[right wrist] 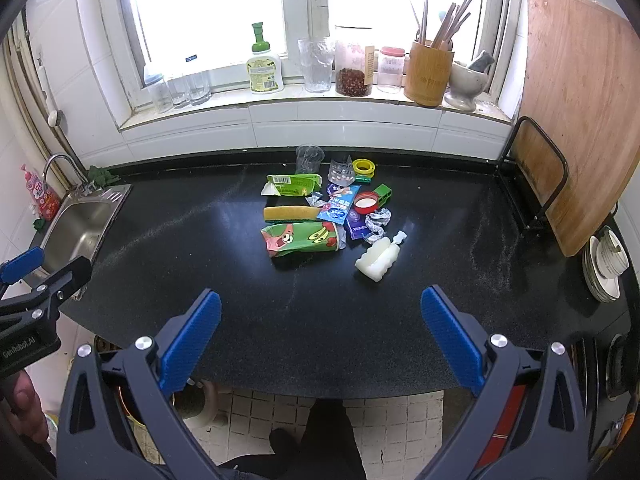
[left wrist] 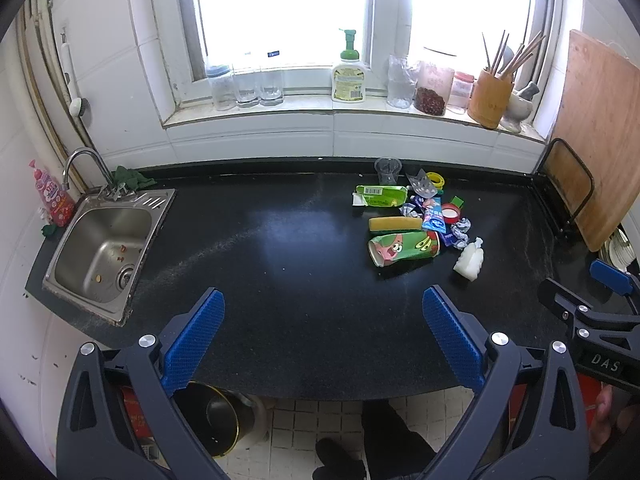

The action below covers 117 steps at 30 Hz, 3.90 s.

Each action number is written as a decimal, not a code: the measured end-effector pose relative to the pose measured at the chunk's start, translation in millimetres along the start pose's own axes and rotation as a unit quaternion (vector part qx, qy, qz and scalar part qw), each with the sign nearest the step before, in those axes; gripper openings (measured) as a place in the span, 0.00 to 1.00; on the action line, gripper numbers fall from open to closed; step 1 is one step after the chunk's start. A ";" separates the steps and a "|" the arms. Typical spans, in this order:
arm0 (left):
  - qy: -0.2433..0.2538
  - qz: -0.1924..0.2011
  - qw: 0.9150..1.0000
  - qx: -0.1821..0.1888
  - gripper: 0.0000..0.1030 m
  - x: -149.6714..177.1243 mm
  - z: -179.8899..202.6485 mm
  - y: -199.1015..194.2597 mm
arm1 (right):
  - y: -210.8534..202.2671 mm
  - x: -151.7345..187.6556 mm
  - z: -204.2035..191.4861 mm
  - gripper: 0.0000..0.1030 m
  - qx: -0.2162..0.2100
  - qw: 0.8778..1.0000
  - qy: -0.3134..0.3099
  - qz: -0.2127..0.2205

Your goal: Collect trash

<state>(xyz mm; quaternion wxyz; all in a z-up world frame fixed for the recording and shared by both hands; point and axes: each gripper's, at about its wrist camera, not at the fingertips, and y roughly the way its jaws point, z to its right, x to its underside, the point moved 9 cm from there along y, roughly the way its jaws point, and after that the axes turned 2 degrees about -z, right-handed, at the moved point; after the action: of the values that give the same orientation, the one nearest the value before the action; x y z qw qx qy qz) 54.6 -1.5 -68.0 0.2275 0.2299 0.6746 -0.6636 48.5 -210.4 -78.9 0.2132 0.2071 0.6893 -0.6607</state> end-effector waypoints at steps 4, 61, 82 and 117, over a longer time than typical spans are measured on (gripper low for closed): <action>0.000 -0.001 1.000 0.000 0.94 2.0 -0.5 1.7 | -0.1 0.1 -0.1 0.95 0.000 1.000 0.000 -0.001; 0.403 -0.096 0.877 0.244 0.63 -122.6 155.1 443.3 | 346.6 8.4 126.5 0.75 -0.047 0.977 0.029 -0.205; 0.257 -0.073 0.949 0.168 0.29 -111.3 72.8 270.9 | 214.7 -35.3 118.9 0.27 -0.030 0.994 0.030 -0.106; -0.363 -0.154 0.911 -0.118 0.29 415.0 -345.7 182.1 | 165.9 298.9 -502.1 0.31 -0.348 0.766 -0.490 -0.230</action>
<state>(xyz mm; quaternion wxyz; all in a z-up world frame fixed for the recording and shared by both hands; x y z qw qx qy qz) -162.7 350.1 -460.6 0.3776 -0.1619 0.6455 -0.6438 -113.7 299.2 -367.0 0.4206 -0.3977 0.7008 -0.4169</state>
